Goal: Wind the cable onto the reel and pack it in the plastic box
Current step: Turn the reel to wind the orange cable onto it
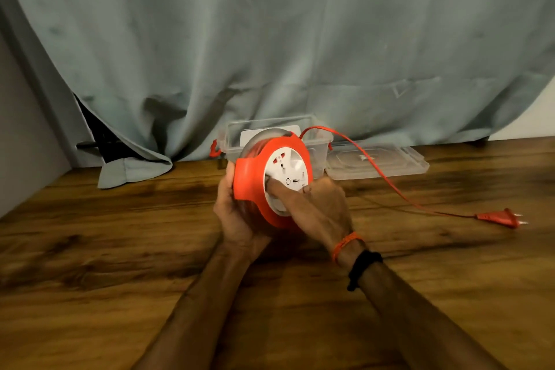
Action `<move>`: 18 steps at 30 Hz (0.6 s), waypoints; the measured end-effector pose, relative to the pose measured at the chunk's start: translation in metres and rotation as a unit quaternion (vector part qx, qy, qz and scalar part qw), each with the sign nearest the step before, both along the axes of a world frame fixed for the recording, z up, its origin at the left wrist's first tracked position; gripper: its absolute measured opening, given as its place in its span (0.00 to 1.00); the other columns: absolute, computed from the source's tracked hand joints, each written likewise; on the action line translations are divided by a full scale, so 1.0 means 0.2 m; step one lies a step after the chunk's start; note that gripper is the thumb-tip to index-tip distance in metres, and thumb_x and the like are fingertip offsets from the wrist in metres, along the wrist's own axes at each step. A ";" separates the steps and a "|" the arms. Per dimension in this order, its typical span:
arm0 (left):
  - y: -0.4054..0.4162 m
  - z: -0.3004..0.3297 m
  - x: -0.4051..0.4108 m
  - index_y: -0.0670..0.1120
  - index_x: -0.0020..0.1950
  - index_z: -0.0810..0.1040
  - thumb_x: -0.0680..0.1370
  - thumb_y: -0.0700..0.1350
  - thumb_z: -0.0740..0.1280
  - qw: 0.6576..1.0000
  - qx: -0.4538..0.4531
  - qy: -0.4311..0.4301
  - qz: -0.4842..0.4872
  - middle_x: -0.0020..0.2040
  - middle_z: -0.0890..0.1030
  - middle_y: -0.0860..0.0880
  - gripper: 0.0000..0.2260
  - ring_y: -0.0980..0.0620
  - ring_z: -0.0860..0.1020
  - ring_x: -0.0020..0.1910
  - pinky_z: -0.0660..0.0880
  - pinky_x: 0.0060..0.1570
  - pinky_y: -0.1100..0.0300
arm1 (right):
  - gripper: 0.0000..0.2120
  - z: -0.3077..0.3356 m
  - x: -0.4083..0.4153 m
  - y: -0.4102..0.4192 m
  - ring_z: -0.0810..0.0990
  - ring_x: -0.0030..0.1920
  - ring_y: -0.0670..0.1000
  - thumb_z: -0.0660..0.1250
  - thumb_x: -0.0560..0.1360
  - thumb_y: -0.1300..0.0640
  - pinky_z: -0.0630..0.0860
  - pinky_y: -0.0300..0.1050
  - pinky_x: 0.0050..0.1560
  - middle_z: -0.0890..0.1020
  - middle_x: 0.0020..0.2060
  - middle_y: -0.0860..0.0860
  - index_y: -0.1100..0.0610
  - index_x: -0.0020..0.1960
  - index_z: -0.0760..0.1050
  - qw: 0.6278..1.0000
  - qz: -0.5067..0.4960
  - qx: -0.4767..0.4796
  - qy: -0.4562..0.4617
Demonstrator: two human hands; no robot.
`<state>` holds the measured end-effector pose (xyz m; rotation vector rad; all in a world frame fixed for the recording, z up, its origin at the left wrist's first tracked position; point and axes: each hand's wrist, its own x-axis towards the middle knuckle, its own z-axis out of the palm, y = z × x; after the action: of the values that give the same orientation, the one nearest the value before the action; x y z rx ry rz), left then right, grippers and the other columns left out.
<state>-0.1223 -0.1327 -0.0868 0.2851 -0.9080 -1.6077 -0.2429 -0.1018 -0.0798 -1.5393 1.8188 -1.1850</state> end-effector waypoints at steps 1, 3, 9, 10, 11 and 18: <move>0.00 0.00 0.00 0.47 0.62 0.83 0.72 0.66 0.62 1.000 0.003 0.002 -0.007 0.62 0.82 0.39 0.30 0.37 0.79 0.63 0.72 0.65 0.36 | 0.29 0.05 0.00 0.01 0.82 0.38 0.47 0.65 0.59 0.27 0.77 0.43 0.34 0.83 0.33 0.48 0.53 0.37 0.80 0.998 -0.025 -0.058 -0.003; 0.00 0.00 0.01 0.46 0.64 0.82 0.73 0.67 0.60 1.000 0.011 0.006 -0.029 0.63 0.81 0.39 0.31 0.37 0.79 0.63 0.74 0.63 0.39 | 0.34 0.14 0.01 0.02 0.78 0.28 0.48 0.63 0.56 0.22 0.72 0.42 0.28 0.75 0.21 0.46 0.55 0.24 0.71 0.988 -0.046 -0.135 0.057; -0.02 -0.01 0.03 0.47 0.67 0.80 0.74 0.69 0.58 0.997 0.022 -0.005 -0.071 0.66 0.80 0.40 0.33 0.38 0.77 0.65 0.73 0.65 0.38 | 0.19 0.22 -0.15 0.04 0.75 0.31 0.48 0.73 0.62 0.34 0.75 0.45 0.39 0.70 0.23 0.40 0.50 0.39 0.78 0.944 0.053 -0.225 0.234; -0.02 -0.02 0.03 0.48 0.67 0.80 0.74 0.70 0.57 0.997 0.022 -0.007 -0.073 0.66 0.80 0.40 0.33 0.38 0.78 0.65 0.72 0.65 0.38 | 0.19 0.23 -0.17 0.04 0.74 0.32 0.48 0.73 0.63 0.36 0.76 0.47 0.41 0.69 0.24 0.40 0.49 0.43 0.77 0.933 0.078 -0.233 0.263; -0.02 -0.02 0.03 0.48 0.67 0.80 0.74 0.70 0.58 0.997 0.022 -0.005 -0.078 0.66 0.80 0.40 0.33 0.38 0.78 0.65 0.72 0.65 0.38 | 0.20 0.23 -0.18 0.04 0.74 0.32 0.49 0.73 0.63 0.37 0.76 0.49 0.42 0.69 0.24 0.41 0.48 0.47 0.75 0.924 0.093 -0.236 0.285; -0.04 -0.04 0.04 0.49 0.73 0.73 0.73 0.72 0.58 0.991 0.023 0.004 -0.131 0.71 0.75 0.38 0.37 0.34 0.72 0.70 0.65 0.68 0.30 | 0.28 0.22 -0.23 0.04 0.78 0.36 0.54 0.65 0.64 0.37 0.76 0.51 0.46 0.67 0.28 0.40 0.46 0.62 0.70 0.896 0.112 -0.217 0.371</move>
<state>-0.1138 -0.1411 -0.0938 0.1963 -0.9329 -1.8718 -0.2885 -0.0946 -0.0352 -2.6639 1.7764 -1.0000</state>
